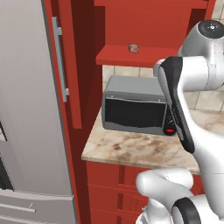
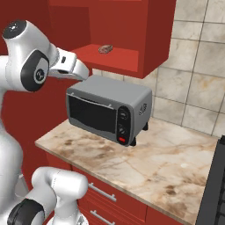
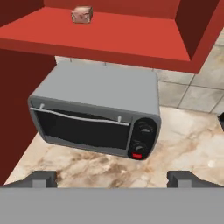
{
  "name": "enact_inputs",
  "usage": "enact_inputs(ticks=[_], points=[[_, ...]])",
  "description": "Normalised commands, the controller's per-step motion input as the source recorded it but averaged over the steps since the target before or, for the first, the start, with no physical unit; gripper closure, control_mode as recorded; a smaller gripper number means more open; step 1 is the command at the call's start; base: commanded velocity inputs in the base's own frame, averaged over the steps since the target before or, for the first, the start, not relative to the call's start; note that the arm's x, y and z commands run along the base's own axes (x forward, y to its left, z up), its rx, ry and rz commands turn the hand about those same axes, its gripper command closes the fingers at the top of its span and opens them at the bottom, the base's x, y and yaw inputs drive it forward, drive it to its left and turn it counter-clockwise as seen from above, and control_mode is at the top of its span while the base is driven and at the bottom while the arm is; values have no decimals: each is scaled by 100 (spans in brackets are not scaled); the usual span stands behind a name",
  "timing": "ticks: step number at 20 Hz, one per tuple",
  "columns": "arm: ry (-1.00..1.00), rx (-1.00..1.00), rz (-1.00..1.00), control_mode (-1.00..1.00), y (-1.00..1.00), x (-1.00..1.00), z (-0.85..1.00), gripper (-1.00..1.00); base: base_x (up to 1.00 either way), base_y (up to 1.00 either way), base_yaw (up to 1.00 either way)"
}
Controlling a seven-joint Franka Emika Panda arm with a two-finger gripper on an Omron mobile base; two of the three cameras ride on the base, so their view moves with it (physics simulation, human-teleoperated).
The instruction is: Pick up the bar soap and sponge from the sink, and place them back in the cabinet, and close the cabinet door.
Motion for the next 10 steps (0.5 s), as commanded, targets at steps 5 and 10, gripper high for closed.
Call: enact_inputs(ticks=[5,10], points=[[1,0,12,-100,0,-22,-1,-100,0,0,0],[0,0,11,-100,0,-12,-5,-100,0,0,0]])
